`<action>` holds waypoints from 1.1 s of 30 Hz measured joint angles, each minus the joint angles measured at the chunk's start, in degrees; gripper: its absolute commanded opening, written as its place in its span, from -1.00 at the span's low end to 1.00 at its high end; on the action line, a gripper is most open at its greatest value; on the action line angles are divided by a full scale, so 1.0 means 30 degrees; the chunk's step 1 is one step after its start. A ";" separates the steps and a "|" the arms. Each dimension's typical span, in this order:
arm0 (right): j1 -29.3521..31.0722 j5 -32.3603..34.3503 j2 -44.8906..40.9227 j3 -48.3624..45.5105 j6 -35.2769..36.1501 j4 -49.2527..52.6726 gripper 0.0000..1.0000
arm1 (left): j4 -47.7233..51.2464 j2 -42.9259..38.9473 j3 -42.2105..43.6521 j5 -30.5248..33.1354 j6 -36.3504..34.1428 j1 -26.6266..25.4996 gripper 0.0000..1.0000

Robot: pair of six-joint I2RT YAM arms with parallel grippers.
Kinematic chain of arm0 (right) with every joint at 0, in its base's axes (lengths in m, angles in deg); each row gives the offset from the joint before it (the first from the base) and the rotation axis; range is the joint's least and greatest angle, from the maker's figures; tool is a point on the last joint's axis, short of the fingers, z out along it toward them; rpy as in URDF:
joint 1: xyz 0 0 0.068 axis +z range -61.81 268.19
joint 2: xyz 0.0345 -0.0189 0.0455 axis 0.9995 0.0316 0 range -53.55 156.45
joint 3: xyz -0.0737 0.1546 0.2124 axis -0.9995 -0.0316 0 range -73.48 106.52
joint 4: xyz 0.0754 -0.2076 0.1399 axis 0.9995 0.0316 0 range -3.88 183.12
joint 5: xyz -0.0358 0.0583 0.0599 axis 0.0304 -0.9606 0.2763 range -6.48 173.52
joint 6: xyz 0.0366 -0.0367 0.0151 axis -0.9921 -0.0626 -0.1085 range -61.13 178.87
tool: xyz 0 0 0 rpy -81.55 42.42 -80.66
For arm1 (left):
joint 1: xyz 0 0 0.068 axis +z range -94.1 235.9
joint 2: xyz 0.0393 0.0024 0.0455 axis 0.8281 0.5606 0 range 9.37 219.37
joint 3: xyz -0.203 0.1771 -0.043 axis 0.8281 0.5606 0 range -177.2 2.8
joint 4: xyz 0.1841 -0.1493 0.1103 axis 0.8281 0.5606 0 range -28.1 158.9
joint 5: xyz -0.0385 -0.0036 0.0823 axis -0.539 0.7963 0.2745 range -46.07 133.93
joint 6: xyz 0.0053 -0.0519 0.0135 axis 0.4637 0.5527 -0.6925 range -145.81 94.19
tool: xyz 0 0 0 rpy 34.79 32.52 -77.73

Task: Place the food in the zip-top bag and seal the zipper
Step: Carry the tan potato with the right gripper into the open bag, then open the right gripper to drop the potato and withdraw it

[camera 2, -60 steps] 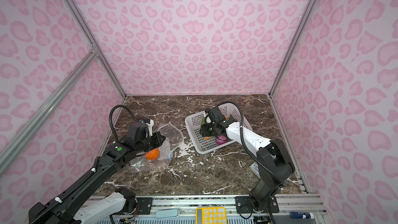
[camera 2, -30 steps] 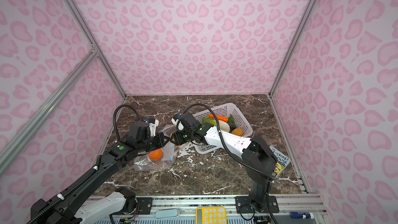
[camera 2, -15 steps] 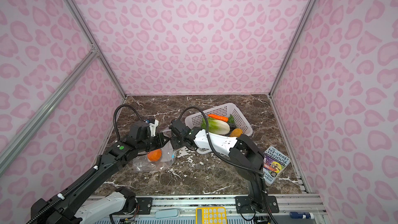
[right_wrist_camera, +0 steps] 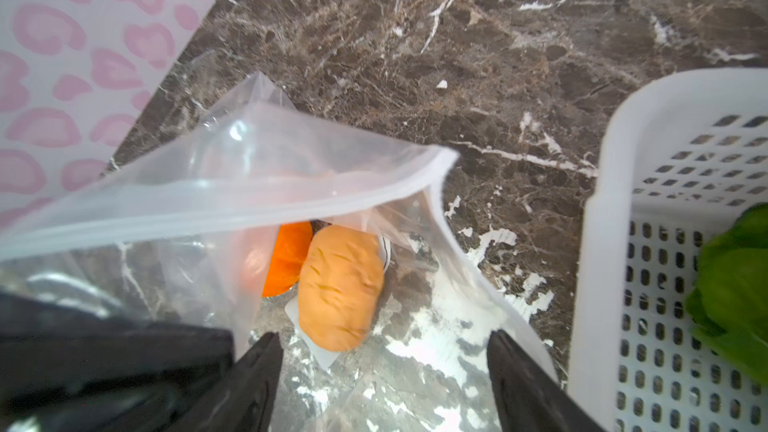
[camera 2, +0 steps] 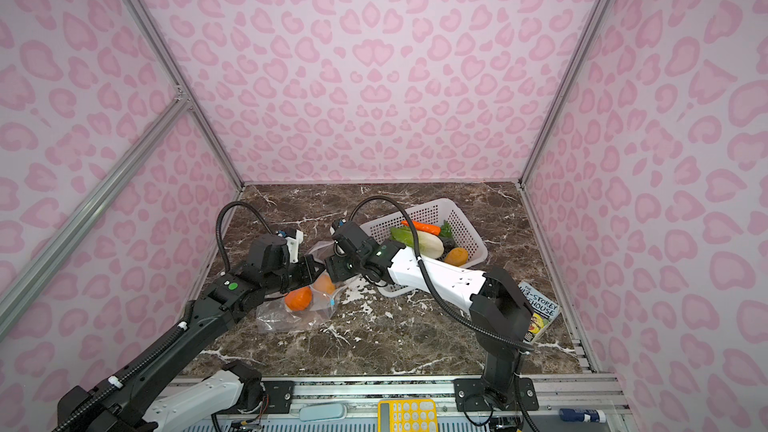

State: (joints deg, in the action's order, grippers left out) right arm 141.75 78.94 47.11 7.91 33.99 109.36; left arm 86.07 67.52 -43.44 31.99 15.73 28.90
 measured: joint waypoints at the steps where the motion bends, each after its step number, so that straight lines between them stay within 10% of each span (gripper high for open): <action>1: -0.0168 0.0000 -0.0306 -0.0226 0.0000 -0.0066 0.56 | 0.0000 -0.0015 0.0000 0.0007 0.0000 0.0000 -0.94; 16: -0.1872 -0.2324 -0.1224 -0.3570 -0.1370 -0.1523 0.05 | -0.0007 -0.0102 0.0007 0.0131 0.0131 0.0000 -0.94; 20: -0.1858 -0.2936 -0.0474 -0.3104 -0.1858 -0.1610 -1.00 | -0.0007 -0.0291 0.0007 0.0138 0.0138 0.0000 -0.94; 33: -0.1858 -0.0707 -0.4838 -0.2361 -0.1260 -0.1093 -1.00 | 0.0889 -0.1778 -0.1559 0.2084 0.0138 0.0095 -0.94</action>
State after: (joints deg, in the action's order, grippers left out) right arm 136.17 76.82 32.60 0.83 30.20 106.08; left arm 88.73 62.18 -48.12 38.24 16.15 29.18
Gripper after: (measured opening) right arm 0.048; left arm 0.049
